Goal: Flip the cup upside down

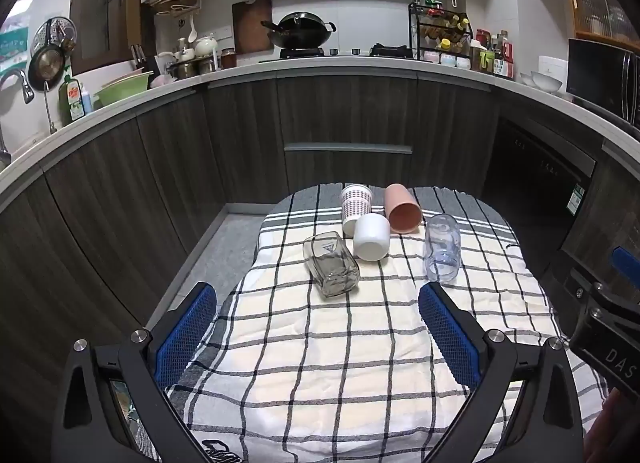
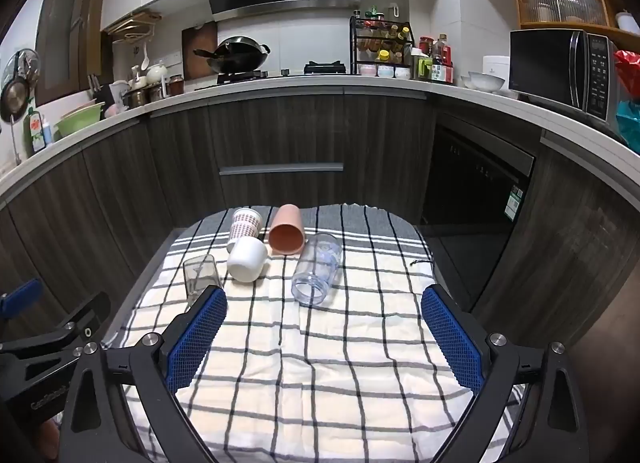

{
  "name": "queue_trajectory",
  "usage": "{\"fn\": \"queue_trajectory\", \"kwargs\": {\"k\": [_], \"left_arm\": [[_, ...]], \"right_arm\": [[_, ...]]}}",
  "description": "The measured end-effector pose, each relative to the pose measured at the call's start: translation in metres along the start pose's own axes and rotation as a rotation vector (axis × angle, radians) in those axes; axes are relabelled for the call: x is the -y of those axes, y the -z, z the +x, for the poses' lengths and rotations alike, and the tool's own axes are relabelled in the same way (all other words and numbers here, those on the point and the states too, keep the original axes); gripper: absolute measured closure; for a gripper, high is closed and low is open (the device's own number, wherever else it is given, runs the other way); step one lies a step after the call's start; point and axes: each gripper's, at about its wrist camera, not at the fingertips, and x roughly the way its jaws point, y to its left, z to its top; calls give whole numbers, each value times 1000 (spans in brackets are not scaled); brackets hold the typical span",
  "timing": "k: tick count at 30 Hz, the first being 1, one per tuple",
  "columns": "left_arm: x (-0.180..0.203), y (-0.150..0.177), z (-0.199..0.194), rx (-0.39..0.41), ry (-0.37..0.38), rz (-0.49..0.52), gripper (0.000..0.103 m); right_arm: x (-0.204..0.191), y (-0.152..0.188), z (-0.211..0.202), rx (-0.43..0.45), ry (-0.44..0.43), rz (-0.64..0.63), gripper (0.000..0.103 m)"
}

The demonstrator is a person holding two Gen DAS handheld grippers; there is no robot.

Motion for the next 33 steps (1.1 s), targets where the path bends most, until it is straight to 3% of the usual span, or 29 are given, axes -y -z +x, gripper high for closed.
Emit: {"fn": "queue_trajectory", "kwargs": {"k": [33], "left_arm": [[-2,5,7,-30,2,1,0]], "right_arm": [[0,1,2,-11,-4,9,5]]}}
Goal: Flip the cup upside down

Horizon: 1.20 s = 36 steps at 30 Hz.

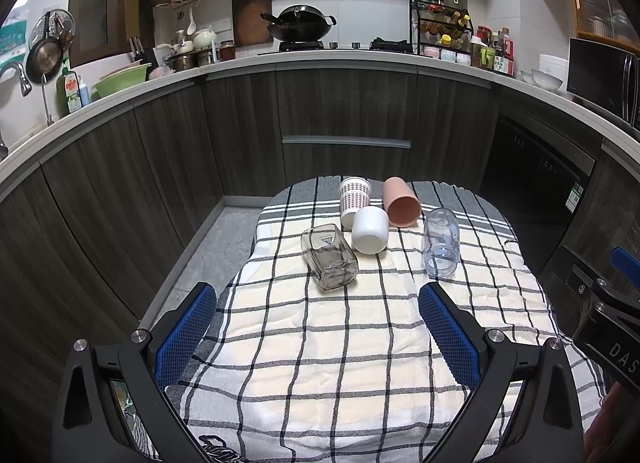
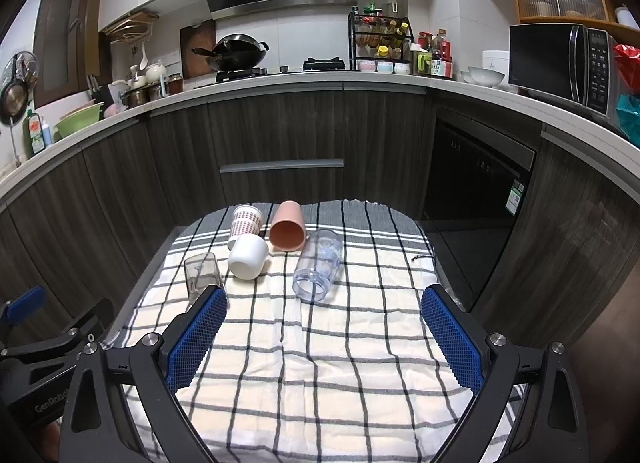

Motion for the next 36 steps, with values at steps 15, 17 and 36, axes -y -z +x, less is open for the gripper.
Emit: {"fn": "queue_trajectory", "kwargs": {"k": [15,17,36], "left_arm": [[-1,1,2,-11,0,-6,0],[-1,1,3,-13,0,-7,0],[0,3,7,-26,6,-10,0]], "right_arm": [[0,2,2,-10,0,1,5],[-1,2,2,-11,0,3,5],[0,6,9,-30,1,9,5]]}}
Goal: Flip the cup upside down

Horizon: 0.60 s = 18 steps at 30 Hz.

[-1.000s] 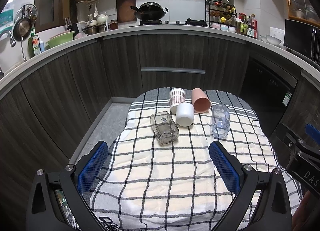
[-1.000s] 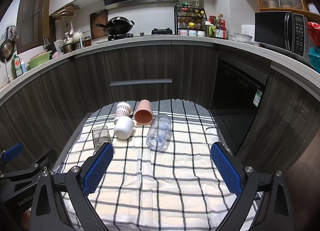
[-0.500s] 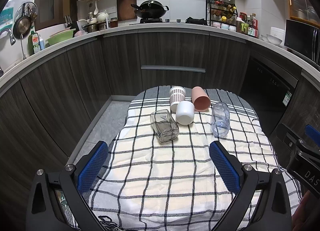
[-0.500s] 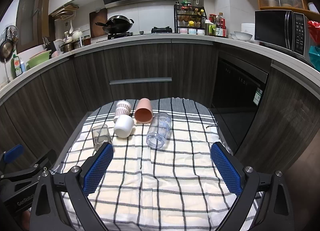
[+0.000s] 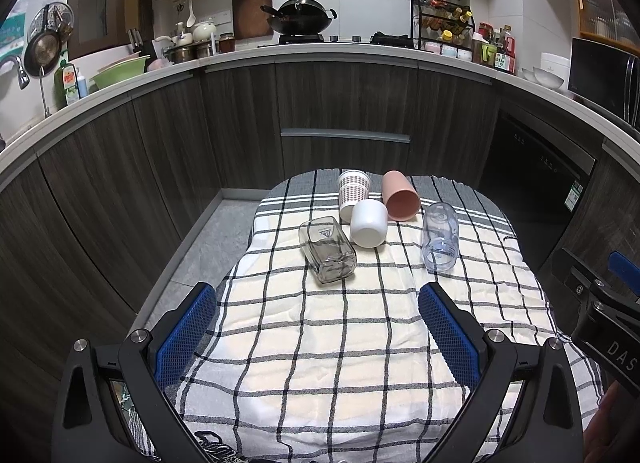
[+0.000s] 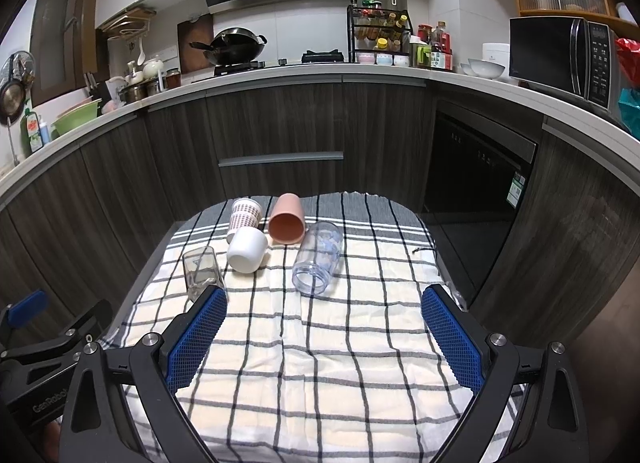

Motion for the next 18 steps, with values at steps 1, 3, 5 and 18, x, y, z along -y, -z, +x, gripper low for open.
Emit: {"fn": "queue_trajectory", "kwargs": {"k": [1,3,5,18], "left_arm": [[0,0,0,-1,0,-1,0],[0,0,0,-1,0,-1,0],[0,0,0,-1,0,0,0],[-4,1,8,-16,0,-16,0]], "right_arm": [[0,0,0,-1,0,1,5],[0,-1,1,-4,0,2,5],[0,-2,1,-5,0,2,5],[-3,-2,4,-11,-2,-10,5]]}}
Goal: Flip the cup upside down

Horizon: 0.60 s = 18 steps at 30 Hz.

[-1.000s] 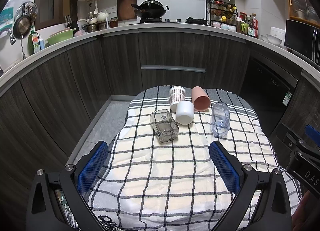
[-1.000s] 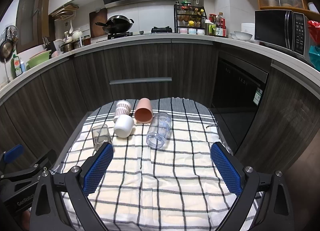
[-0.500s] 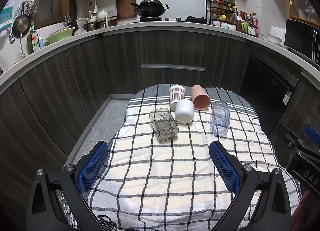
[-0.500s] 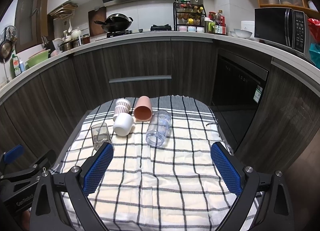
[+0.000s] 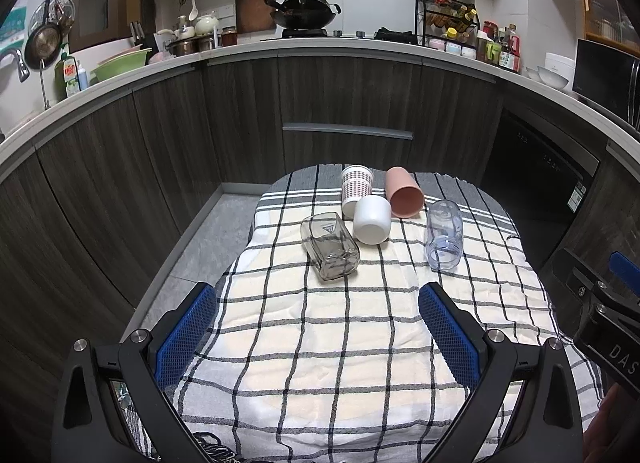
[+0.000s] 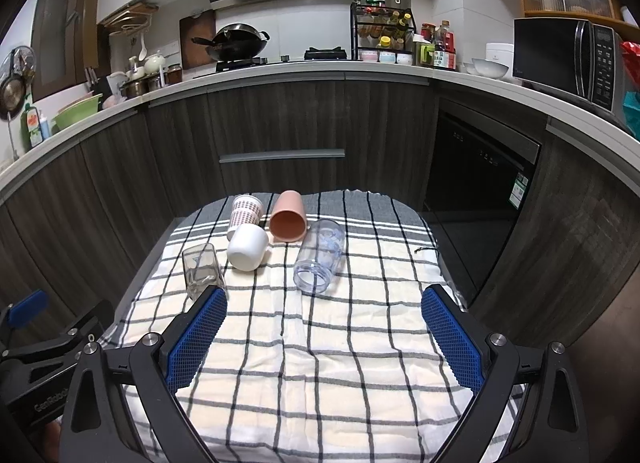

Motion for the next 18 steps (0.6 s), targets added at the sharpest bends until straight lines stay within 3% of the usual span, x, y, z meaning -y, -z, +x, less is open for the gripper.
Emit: {"fn": "queue_trajectory", "kwargs": {"k": [18], "left_arm": [[-13,-4,26,-45,23,-28,0]], "right_arm": [[-15,-19,25,-21,1,-49,5]]}}
